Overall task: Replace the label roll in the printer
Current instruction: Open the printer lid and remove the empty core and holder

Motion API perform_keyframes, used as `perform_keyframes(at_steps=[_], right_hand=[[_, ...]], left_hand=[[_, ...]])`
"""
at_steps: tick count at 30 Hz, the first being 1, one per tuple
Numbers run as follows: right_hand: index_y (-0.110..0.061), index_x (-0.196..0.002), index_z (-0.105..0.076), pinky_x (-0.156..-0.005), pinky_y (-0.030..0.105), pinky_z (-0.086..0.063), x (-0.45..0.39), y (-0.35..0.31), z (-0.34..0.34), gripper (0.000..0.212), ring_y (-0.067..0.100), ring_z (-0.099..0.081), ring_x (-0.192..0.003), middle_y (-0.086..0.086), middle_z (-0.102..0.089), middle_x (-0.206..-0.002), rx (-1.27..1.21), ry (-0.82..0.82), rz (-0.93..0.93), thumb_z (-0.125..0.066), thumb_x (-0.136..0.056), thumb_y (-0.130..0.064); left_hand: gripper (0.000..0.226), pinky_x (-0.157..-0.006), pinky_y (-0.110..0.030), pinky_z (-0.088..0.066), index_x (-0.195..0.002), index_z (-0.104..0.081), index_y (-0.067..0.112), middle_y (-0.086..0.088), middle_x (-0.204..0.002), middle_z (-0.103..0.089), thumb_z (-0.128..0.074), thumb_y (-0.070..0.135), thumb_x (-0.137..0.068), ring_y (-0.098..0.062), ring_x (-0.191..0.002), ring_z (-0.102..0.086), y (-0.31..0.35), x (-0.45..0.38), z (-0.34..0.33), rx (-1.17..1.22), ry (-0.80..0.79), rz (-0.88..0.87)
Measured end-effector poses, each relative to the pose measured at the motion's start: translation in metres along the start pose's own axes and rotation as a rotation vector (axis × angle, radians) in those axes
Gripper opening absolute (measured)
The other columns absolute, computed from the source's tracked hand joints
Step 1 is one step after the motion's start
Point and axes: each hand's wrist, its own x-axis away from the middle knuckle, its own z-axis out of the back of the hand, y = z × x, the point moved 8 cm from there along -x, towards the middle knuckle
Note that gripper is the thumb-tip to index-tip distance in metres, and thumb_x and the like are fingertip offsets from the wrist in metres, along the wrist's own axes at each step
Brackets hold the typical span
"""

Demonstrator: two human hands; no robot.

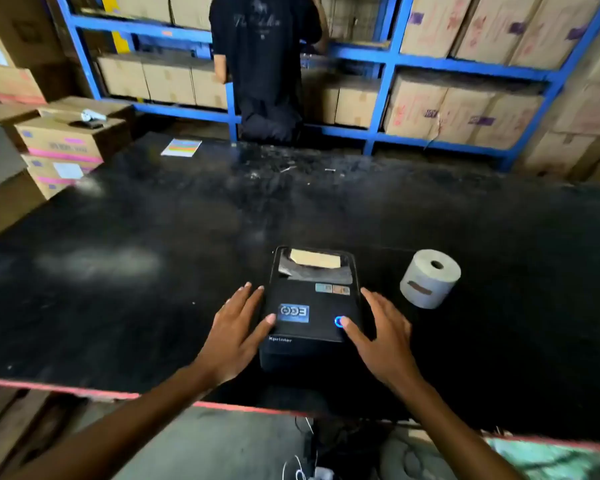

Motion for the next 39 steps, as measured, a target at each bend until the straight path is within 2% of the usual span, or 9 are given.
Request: perform_keyframes(at_steps=[10,15,21,25,28,31,34,36,39], right_hand=[[-0.031,-0.134,-0.047,-0.105,0.044,-0.043,0.042,0.027,-0.037,0.059,0.013,-0.052,-0.119,-0.003,-0.051,-0.127,-0.486,0.085,-0.243,-0.066,-0.079,-0.042],[-0.027,-0.131,-0.053,-0.1,0.045,-0.047,0.045,0.031,-0.039,0.057,0.011,-0.059,-0.105,-0.007,-0.059,-0.107,-0.516,0.147,-0.286,-0.068,-0.077,-0.04],[-0.013,-0.122,-0.062,-0.089,0.053,-0.049,0.038,0.034,-0.032,0.067,0.025,-0.062,-0.089,0.006,-0.06,-0.091,-0.469,0.153,-0.235,-0.066,-0.067,-0.052],[-0.017,-0.114,-0.068,-0.079,0.044,-0.055,0.023,0.025,-0.016,0.069,0.02,-0.063,-0.077,0.009,-0.063,-0.083,-0.475,0.157,-0.187,-0.063,-0.064,-0.064],[-0.024,-0.09,-0.075,-0.065,0.04,-0.053,-0.009,0.013,0.007,0.061,0.016,-0.06,-0.062,0.009,-0.066,-0.069,-0.454,0.195,-0.162,-0.059,-0.062,-0.075],[-0.022,-0.062,-0.069,-0.056,0.034,-0.047,-0.054,-0.003,0.026,0.06,-0.001,-0.051,-0.049,-0.012,-0.057,-0.046,-0.412,0.2,-0.21,-0.055,-0.063,-0.08],[-0.03,-0.081,-0.065,-0.062,0.021,-0.043,-0.1,-0.016,0.043,0.056,-0.011,-0.054,-0.051,-0.02,-0.056,-0.042,-0.401,0.196,-0.295,-0.052,-0.061,-0.081],[-0.006,-0.064,-0.065,-0.064,0.03,-0.045,-0.122,-0.018,0.049,0.073,0.006,-0.057,-0.054,-0.009,-0.056,-0.047,-0.386,0.159,-0.364,-0.051,-0.063,-0.077],[-0.013,-0.056,-0.054,-0.058,0.031,-0.039,-0.139,-0.018,0.054,0.052,0.02,-0.05,-0.055,0.008,-0.052,-0.056,-0.406,0.166,-0.362,-0.053,-0.078,-0.061]], left_hand=[[0.064,-0.107,-0.023,-0.03,-0.147,-0.026,0.032,0.009,-0.137,-0.049,-0.043,0.054,-0.089,-0.004,-0.126,-0.043,-0.032,0.028,-0.042,0.602,-0.1,0.381],[0.074,-0.114,-0.043,-0.034,-0.145,-0.032,0.027,0.004,-0.137,-0.051,-0.046,0.058,-0.08,-0.014,-0.128,-0.046,-0.033,0.031,-0.045,0.716,-0.06,0.434],[0.068,-0.114,-0.049,-0.032,-0.141,-0.038,0.032,-0.001,-0.145,-0.048,-0.039,0.064,-0.081,-0.02,-0.133,-0.044,-0.036,0.034,-0.05,0.737,-0.073,0.446],[0.043,-0.094,-0.022,-0.045,-0.11,-0.064,0.05,0.027,-0.109,-0.069,-0.031,0.063,-0.085,0.008,-0.108,-0.06,-0.038,0.037,-0.055,0.798,-0.088,0.493],[0.05,-0.093,-0.02,-0.041,-0.113,-0.068,0.031,0.017,-0.11,-0.07,-0.031,0.056,-0.091,0.002,-0.107,-0.062,-0.042,0.033,-0.055,0.799,-0.069,0.531],[0.048,-0.104,-0.026,-0.037,-0.123,-0.063,0.015,0.002,-0.122,-0.066,-0.033,0.043,-0.098,-0.008,-0.116,-0.058,-0.043,0.027,-0.05,0.719,-0.079,0.497],[0.046,-0.105,-0.026,-0.037,-0.124,-0.062,0.012,0.003,-0.121,-0.065,-0.036,0.04,-0.098,-0.009,-0.117,-0.058,-0.042,0.025,-0.049,0.682,-0.111,0.469],[0.048,-0.104,-0.027,-0.038,-0.125,-0.06,0.01,-0.001,-0.125,-0.064,-0.037,0.041,-0.098,-0.01,-0.116,-0.059,-0.044,0.023,-0.049,0.669,-0.118,0.471],[0.049,-0.101,-0.025,-0.041,-0.125,-0.061,0.008,-0.003,-0.125,-0.064,-0.036,0.04,-0.098,-0.011,-0.113,-0.061,-0.046,0.021,-0.049,0.684,-0.131,0.48]])
